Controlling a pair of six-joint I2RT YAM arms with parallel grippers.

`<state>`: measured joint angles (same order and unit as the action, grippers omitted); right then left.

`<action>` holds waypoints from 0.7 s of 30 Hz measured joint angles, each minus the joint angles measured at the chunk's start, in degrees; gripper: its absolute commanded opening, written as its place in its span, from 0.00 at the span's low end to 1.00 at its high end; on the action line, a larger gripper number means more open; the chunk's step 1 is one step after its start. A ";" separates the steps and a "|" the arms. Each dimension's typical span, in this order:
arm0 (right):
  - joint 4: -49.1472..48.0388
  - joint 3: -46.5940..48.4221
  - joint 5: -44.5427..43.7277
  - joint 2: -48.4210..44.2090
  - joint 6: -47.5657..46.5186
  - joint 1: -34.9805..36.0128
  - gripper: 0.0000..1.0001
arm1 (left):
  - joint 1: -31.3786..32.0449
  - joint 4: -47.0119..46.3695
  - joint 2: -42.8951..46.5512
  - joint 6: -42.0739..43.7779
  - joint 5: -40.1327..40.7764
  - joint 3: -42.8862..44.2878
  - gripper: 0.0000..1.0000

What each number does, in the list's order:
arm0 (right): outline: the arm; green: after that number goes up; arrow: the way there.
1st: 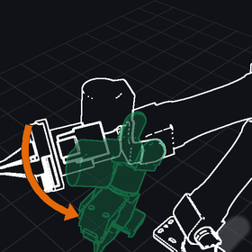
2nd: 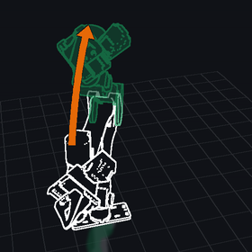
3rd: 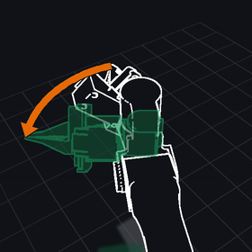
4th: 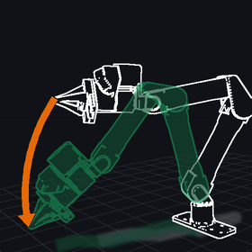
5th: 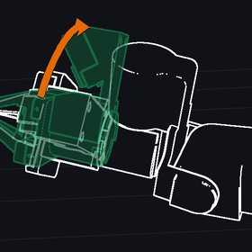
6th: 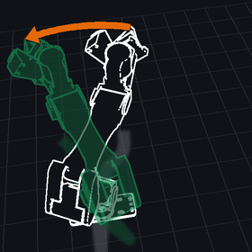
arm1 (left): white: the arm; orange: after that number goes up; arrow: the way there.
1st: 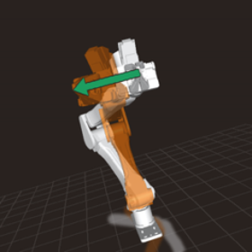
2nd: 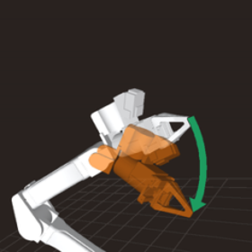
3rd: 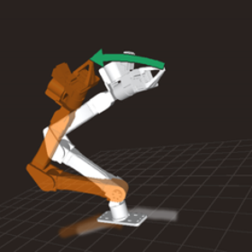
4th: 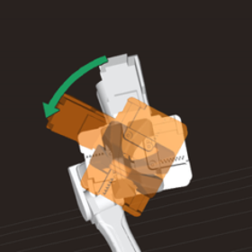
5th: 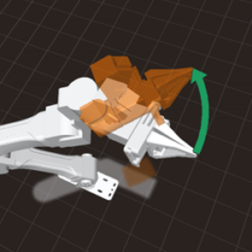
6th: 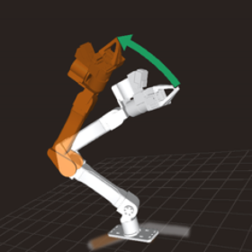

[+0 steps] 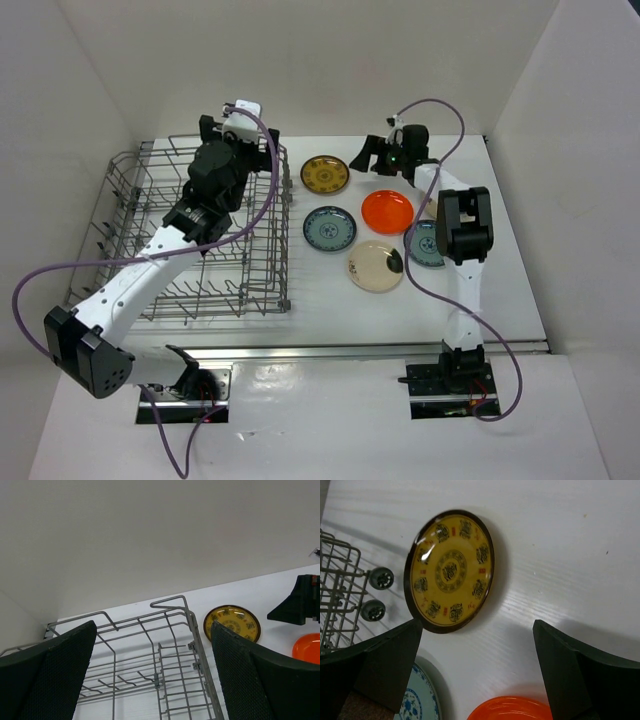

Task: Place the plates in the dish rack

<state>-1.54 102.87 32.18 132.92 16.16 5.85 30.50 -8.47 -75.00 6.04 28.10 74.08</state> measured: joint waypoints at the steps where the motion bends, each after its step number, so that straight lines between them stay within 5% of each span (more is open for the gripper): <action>1: 0.81 0.00 0.24 0.74 0.37 0.00 0.98 | 0.00 0.55 -0.28 -0.13 -0.11 0.33 1.00; 8: 1.97 1.07 1.70 3.23 2.56 0.28 0.83 | -0.90 5.57 -1.25 -3.28 -1.86 2.45 1.00; 21: 0.61 5.11 2.34 8.55 7.52 2.60 0.83 | -3.50 9.07 -8.66 -9.75 -3.30 9.05 1.00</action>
<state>-0.93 107.98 34.52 141.47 23.68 8.45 27.00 0.60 -83.66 -3.70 24.80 83.13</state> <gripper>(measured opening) 0.832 1.001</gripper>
